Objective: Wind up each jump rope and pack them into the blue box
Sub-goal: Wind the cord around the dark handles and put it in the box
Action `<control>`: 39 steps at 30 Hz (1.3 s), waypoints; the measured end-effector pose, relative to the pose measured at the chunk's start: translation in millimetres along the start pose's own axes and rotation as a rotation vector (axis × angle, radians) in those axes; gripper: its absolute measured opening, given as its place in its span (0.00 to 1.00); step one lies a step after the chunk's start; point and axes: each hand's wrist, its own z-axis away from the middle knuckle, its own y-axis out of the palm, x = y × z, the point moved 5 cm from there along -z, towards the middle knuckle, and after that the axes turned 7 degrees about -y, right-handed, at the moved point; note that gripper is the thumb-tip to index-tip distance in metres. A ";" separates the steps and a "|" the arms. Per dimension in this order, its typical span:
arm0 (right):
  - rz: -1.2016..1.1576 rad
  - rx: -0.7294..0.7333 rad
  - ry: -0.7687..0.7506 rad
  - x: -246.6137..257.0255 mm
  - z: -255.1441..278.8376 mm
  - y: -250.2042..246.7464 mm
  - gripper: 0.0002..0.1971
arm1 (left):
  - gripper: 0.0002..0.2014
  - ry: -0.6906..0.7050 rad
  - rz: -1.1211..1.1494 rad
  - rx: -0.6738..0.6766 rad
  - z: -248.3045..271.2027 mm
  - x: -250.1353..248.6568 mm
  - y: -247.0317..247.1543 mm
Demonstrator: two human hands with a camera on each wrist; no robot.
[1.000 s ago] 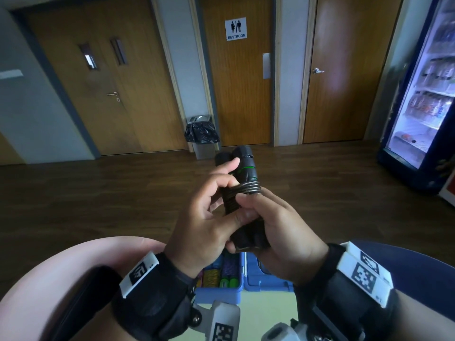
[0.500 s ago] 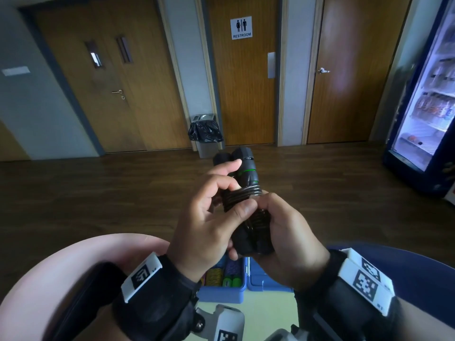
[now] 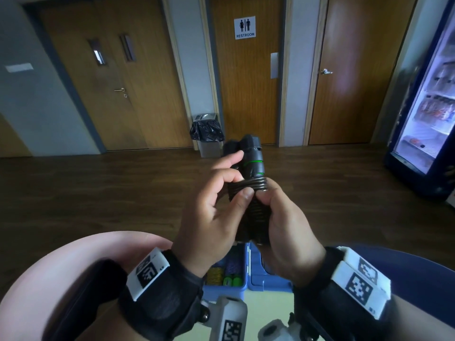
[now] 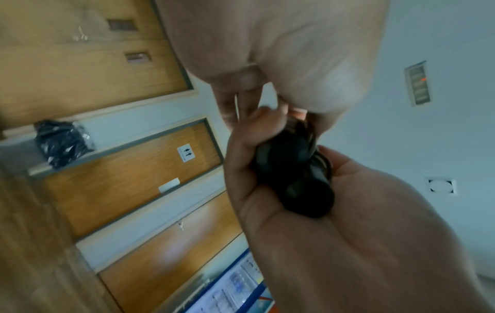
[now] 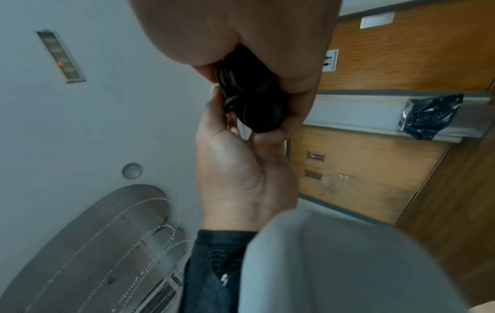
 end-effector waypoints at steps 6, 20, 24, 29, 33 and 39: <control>0.150 -0.058 -0.101 -2.3 -3.7 -15.5 0.20 | 0.15 -0.065 -0.195 0.021 -1.0 9.4 -3.9; 0.196 0.034 -0.212 32.8 -6.5 -24.4 0.27 | 0.06 -0.003 -0.304 0.061 6.9 -18.3 0.1; 0.188 0.052 -0.284 37.4 -2.5 -16.0 0.05 | 0.05 0.034 -0.256 0.012 3.1 -22.8 0.3; 0.230 0.005 -0.313 35.3 4.7 -14.8 0.06 | 0.06 -0.019 -0.168 -0.009 7.9 -23.5 5.0; 0.245 0.026 -0.317 33.4 7.5 -14.9 0.23 | 0.06 -0.059 -0.117 -0.008 8.8 -19.7 5.5; 0.223 0.024 -0.329 36.6 3.5 -8.6 0.35 | 0.04 -0.149 0.037 0.000 2.0 -15.5 3.1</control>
